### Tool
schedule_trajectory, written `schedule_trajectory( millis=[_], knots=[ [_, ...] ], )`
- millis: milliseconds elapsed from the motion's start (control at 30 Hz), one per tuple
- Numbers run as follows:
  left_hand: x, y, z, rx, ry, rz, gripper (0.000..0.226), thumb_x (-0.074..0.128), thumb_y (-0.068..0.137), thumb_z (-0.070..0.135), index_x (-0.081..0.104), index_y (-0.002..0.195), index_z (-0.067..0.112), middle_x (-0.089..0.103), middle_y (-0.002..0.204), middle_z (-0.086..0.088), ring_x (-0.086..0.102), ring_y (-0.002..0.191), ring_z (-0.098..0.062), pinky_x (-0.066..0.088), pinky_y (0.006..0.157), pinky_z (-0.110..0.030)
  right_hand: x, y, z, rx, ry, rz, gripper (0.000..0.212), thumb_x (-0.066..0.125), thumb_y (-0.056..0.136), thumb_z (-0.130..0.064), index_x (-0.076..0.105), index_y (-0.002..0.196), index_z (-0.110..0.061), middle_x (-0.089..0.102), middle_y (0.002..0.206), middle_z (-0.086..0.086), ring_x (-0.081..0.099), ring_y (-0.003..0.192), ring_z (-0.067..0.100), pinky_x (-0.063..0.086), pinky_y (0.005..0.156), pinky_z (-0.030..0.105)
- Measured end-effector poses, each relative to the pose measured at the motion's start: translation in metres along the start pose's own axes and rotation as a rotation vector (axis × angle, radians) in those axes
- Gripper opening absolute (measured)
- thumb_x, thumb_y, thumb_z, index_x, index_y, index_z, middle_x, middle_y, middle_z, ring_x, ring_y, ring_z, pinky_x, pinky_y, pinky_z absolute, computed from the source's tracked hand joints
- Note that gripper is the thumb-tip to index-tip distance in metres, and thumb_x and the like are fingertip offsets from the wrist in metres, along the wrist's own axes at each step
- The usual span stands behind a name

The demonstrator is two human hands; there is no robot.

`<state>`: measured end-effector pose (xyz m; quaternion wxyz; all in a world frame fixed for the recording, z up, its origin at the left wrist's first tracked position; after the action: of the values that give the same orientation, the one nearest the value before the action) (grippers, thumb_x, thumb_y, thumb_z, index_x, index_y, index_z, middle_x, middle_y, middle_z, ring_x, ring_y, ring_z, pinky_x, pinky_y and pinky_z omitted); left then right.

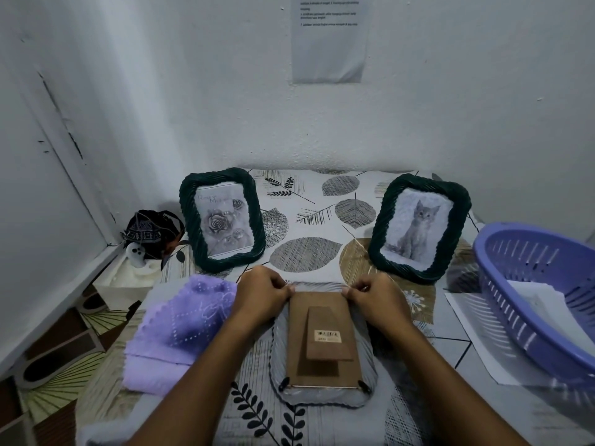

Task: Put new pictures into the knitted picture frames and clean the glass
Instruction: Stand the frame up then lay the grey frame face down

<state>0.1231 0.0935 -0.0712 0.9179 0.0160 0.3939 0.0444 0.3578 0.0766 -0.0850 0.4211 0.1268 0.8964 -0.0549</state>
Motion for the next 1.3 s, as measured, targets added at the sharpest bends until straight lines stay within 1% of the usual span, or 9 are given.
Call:
schedule_trajectory(
  millis=[133, 300, 467, 533, 567, 633, 967, 1167, 1300],
  knots=[
    [-0.001, 0.001, 0.001, 0.024, 0.015, -0.011, 0.008, 0.076, 0.080, 0.021, 0.078, 0.079, 0.013, 0.073, 0.075, -0.002, 0.065, 0.072, -0.013, 0.055, 0.070, -0.031, 0.001, 0.002, 0.001, -0.009, 0.026, -0.015, 0.014, 0.070, 0.082, -0.036, 0.071, 0.073, -0.026, 0.069, 0.075, -0.007, 0.063, 0.076, 0.015, 0.052, 0.070, 0.031],
    [0.000, -0.002, 0.001, 0.032, 0.010, -0.045, 0.012, 0.069, 0.085, 0.014, 0.077, 0.077, 0.010, 0.072, 0.075, -0.005, 0.065, 0.074, -0.015, 0.051, 0.069, -0.030, -0.001, 0.001, -0.001, -0.039, 0.029, -0.011, 0.011, 0.069, 0.084, -0.032, 0.076, 0.086, -0.024, 0.072, 0.084, -0.005, 0.063, 0.079, 0.014, 0.051, 0.071, 0.029],
    [0.000, -0.012, 0.004, 0.033, 0.032, -0.039, 0.020, 0.064, 0.087, 0.027, 0.069, 0.077, 0.011, 0.066, 0.073, -0.003, 0.061, 0.073, -0.018, 0.051, 0.067, -0.032, -0.005, -0.015, -0.013, -0.096, 0.029, -0.038, 0.031, 0.066, 0.083, -0.047, 0.071, 0.093, -0.019, 0.069, 0.088, -0.003, 0.063, 0.082, 0.015, 0.052, 0.074, 0.033],
    [0.001, -0.019, 0.008, 0.047, 0.057, -0.065, 0.039, 0.066, 0.082, 0.043, 0.066, 0.107, 0.012, 0.068, 0.102, -0.008, 0.061, 0.094, -0.022, 0.051, 0.079, -0.033, -0.004, -0.026, -0.020, -0.123, -0.001, -0.061, 0.039, 0.065, 0.081, -0.053, 0.066, 0.098, -0.019, 0.066, 0.092, -0.002, 0.061, 0.083, 0.017, 0.049, 0.069, 0.030],
    [0.004, -0.023, 0.008, 0.049, 0.071, -0.093, 0.062, 0.068, 0.079, 0.049, 0.057, 0.127, 0.012, 0.062, 0.122, -0.010, 0.058, 0.109, -0.024, 0.050, 0.090, -0.036, -0.004, -0.032, -0.023, -0.143, -0.026, -0.066, 0.042, 0.064, 0.080, -0.056, 0.064, 0.101, -0.020, 0.065, 0.095, -0.002, 0.059, 0.082, 0.016, 0.045, 0.065, 0.027],
    [0.005, -0.031, 0.009, 0.063, 0.099, -0.125, 0.091, 0.070, 0.072, 0.060, 0.037, 0.145, 0.016, 0.048, 0.141, -0.010, 0.048, 0.125, -0.025, 0.044, 0.101, -0.042, -0.004, -0.043, -0.027, -0.167, -0.066, -0.063, 0.046, 0.063, 0.079, -0.059, 0.060, 0.106, -0.021, 0.062, 0.103, -0.001, 0.057, 0.085, 0.016, 0.041, 0.063, 0.026],
    [0.007, -0.078, 0.016, 0.117, 0.159, -0.098, 0.101, 0.071, 0.066, 0.066, 0.026, 0.148, 0.026, 0.042, 0.141, -0.009, 0.040, 0.129, -0.026, 0.040, 0.102, -0.038, -0.010, -0.088, -0.017, -0.151, -0.131, -0.023, 0.083, 0.064, 0.077, -0.062, 0.036, 0.144, -0.021, 0.051, 0.132, 0.006, 0.050, 0.120, 0.026, 0.044, 0.092, 0.036],
    [0.001, -0.108, 0.006, 0.119, 0.121, -0.100, 0.107, 0.075, 0.059, 0.067, 0.030, 0.146, 0.024, 0.042, 0.140, -0.011, 0.044, 0.126, -0.027, 0.043, 0.102, -0.045, -0.017, -0.117, -0.009, -0.147, -0.088, -0.028, 0.074, 0.070, 0.075, -0.054, 0.045, 0.132, -0.015, 0.052, 0.122, 0.007, 0.050, 0.111, 0.024, 0.048, 0.087, 0.037],
    [-0.002, -0.127, -0.001, 0.110, 0.104, -0.127, 0.115, 0.070, 0.051, 0.078, 0.033, 0.145, 0.023, 0.051, 0.136, -0.008, 0.054, 0.117, -0.023, 0.050, 0.093, -0.045, -0.015, -0.133, 0.000, -0.144, -0.053, -0.085, 0.061, 0.070, 0.064, -0.066, 0.056, 0.101, -0.019, 0.059, 0.097, 0.000, 0.057, 0.085, 0.020, 0.054, 0.070, 0.041]
  ],
)
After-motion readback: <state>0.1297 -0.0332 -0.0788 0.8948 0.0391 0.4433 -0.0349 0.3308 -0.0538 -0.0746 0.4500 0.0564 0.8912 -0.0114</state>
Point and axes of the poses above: each hand's wrist, its own y-axis towards the middle knuckle, its own x-axis out of the palm, z = x × y, the point moved 9 cm from there along y, towards the middle knuckle
